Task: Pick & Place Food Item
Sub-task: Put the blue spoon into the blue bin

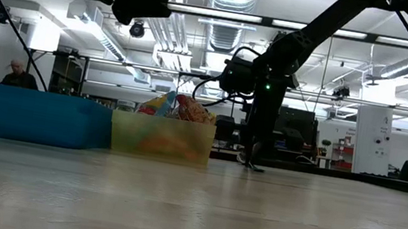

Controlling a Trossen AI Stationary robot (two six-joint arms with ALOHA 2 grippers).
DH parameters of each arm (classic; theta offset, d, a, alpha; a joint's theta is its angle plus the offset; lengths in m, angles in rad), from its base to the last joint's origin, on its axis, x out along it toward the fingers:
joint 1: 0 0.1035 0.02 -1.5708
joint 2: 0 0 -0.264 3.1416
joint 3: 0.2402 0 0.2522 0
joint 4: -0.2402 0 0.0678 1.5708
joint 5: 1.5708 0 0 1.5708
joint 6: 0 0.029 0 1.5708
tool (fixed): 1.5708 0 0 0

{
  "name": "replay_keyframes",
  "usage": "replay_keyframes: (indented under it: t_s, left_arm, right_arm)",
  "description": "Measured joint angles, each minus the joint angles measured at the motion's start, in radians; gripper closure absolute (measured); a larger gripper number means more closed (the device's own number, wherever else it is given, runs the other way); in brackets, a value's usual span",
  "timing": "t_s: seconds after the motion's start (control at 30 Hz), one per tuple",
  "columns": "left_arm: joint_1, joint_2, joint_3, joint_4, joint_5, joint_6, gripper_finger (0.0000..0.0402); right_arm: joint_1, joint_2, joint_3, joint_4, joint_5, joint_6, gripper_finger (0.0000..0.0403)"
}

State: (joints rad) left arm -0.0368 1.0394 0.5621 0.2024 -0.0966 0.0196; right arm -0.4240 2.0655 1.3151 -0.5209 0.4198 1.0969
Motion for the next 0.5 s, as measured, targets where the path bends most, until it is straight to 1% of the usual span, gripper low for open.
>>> replay_keyframes:
  t_s: [0.3, 0.5]
  left_arm:
    - [0.000, 0.000, 0.000, 0.000, 0.000, 0.000, 0.0178]
    - [0.000, 0.000, 0.000, 0.000, 0.000, 0.000, 0.0177]
  right_arm:
    - [0.000, -0.001, 0.000, 0.000, -0.001, 0.000, 0.0384]
    - [0.008, -0.034, -0.005, -0.015, -0.020, -0.019, 0.0384]
